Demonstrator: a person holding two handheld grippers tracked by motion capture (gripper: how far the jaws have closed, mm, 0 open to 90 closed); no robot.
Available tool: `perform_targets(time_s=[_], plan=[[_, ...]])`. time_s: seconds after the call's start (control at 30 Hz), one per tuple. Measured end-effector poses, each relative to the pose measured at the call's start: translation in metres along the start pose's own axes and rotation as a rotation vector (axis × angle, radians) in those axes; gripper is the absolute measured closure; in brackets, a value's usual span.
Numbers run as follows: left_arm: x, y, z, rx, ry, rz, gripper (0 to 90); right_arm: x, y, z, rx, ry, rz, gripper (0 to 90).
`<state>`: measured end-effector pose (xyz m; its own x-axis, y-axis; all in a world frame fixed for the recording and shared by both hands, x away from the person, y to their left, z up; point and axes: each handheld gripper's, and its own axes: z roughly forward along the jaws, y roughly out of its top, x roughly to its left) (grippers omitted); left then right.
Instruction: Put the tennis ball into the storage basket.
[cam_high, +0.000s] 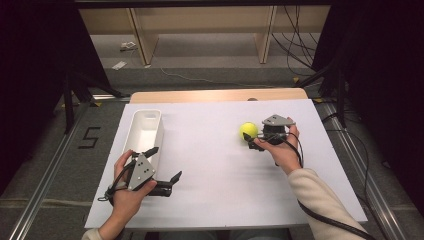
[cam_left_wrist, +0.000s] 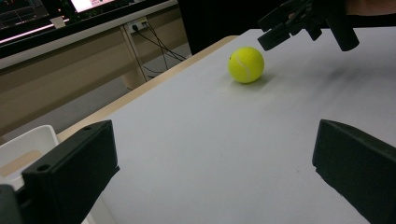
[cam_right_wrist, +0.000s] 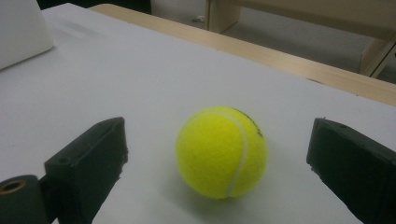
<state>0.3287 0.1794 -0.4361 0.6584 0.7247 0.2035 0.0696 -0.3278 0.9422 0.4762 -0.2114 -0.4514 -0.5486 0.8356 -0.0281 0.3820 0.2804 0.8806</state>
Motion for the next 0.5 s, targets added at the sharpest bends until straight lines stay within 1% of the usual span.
perform_targets(time_s=[0.03,0.13,0.5], plan=[[0.0,0.0,0.0,-0.001,0.001,0.0,0.0,0.0,0.0,0.003,0.002,-0.002,-0.001,6.0],[0.0,0.0,0.0,-0.001,0.002,0.001,0.0,-0.001,0.001,0.006,0.006,-0.004,0.004,6.0],[0.001,0.0,0.0,-0.001,0.001,0.0,0.0,-0.001,-0.001,0.025,0.03,-0.013,0.013,6.0]])
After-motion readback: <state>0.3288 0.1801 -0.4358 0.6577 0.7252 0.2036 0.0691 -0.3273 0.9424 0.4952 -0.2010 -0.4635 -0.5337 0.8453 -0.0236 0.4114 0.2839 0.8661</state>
